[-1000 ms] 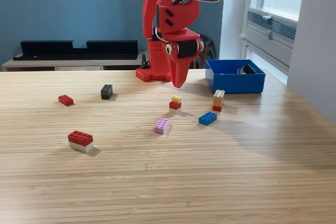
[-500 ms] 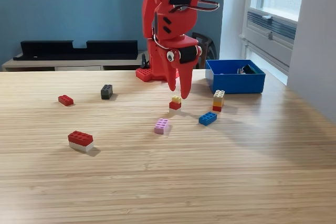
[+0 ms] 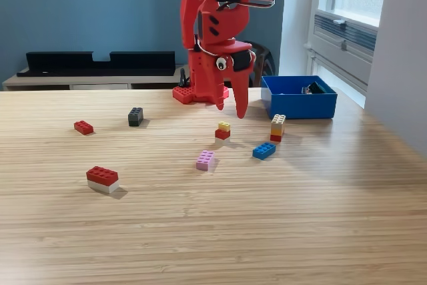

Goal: Grasp a lego block and put it in the bin.

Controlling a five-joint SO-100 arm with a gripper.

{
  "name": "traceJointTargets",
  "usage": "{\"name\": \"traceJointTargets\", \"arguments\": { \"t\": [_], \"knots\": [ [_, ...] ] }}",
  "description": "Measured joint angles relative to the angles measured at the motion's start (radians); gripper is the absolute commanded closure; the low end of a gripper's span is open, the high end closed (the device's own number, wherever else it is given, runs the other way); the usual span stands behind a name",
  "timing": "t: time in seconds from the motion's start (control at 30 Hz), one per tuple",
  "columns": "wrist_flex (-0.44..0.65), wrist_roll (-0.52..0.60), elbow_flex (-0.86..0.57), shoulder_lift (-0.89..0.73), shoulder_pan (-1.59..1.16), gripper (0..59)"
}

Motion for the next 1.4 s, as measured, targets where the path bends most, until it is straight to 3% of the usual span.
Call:
{"name": "traceJointTargets", "arguments": {
  "t": [0.6,1.07,1.4],
  "knots": [
    [-0.167,-0.078,0.094,0.000,0.060,34.7],
    [-0.279,-0.080,0.224,0.000,0.061,36.6],
    [-0.324,-0.080,0.230,0.000,0.097,37.3]
  ]
}}
